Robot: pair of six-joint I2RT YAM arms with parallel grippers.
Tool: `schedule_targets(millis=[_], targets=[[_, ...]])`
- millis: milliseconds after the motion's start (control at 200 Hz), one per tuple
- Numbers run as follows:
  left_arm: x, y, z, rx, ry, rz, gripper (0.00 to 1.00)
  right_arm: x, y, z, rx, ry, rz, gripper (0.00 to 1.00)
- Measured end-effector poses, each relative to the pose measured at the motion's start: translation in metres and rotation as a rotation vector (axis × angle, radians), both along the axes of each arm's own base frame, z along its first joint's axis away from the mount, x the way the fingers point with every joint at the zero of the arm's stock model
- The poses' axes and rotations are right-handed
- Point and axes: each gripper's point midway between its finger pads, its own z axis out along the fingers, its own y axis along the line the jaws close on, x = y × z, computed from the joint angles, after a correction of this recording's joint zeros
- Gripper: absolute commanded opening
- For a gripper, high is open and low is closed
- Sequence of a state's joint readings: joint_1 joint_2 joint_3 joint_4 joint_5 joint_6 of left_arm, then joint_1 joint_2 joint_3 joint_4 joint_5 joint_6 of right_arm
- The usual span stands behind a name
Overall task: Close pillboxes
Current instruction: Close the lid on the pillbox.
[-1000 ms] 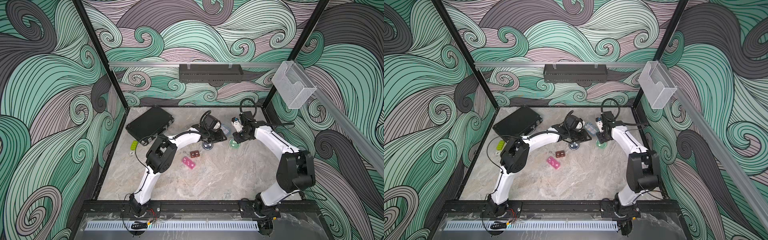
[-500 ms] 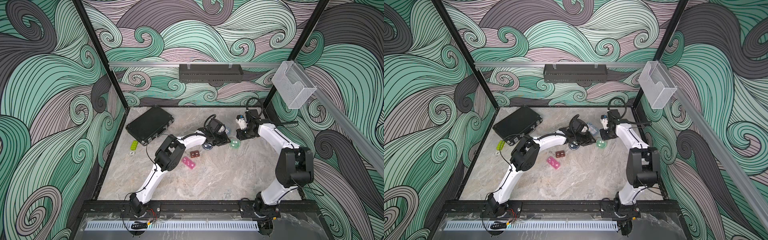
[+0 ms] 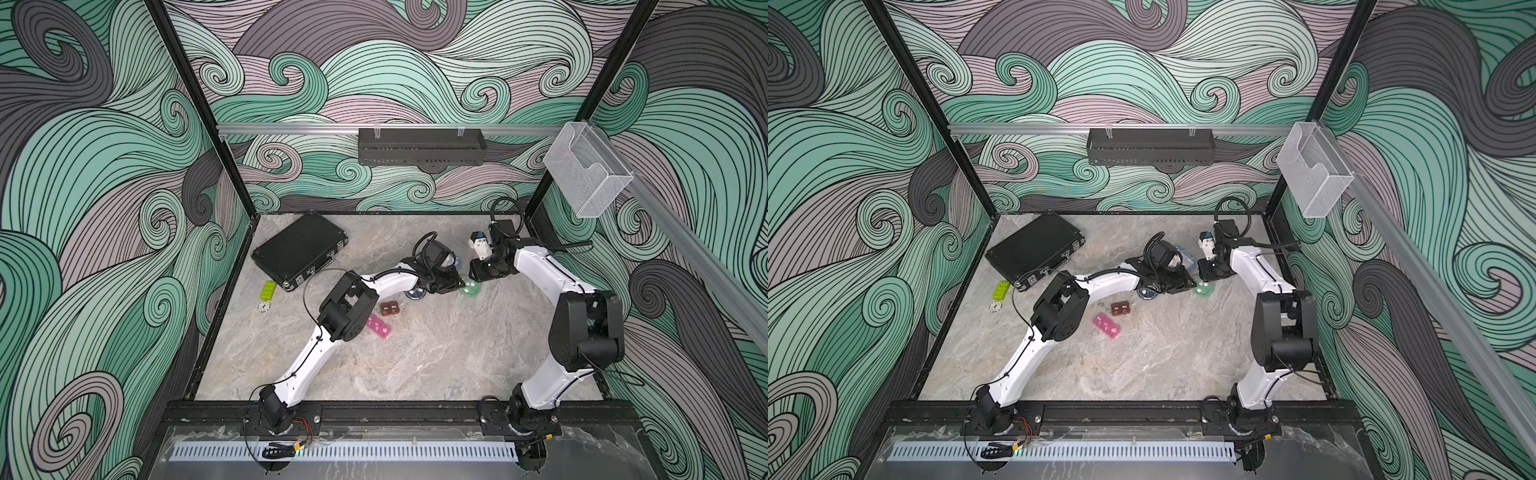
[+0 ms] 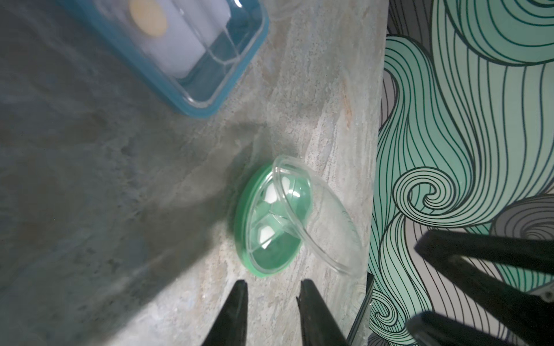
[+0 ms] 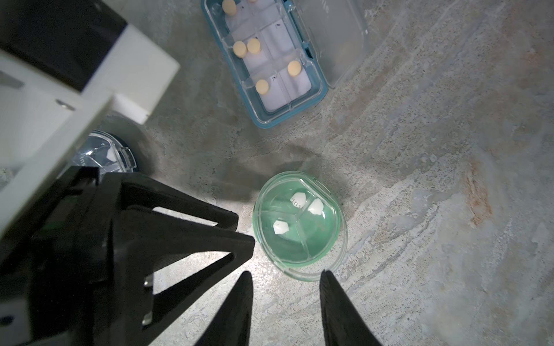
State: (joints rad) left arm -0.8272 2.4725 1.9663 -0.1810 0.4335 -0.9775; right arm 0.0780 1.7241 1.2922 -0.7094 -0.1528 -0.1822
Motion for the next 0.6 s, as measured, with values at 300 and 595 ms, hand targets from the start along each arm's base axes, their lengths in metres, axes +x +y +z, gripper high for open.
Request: schedule_targets(millis=[300,595], targets=[[0.003,-0.002,-0.007,0.013,0.006,0.004,0.26,-0.001,0.001,-0.016,0.015,0.049,-0.016,0.33],[0.003,-0.001,-0.015,0.028,0.018,0.005,0.24,0.002,-0.001,-0.019,0.024,0.056,-0.036,0.29]])
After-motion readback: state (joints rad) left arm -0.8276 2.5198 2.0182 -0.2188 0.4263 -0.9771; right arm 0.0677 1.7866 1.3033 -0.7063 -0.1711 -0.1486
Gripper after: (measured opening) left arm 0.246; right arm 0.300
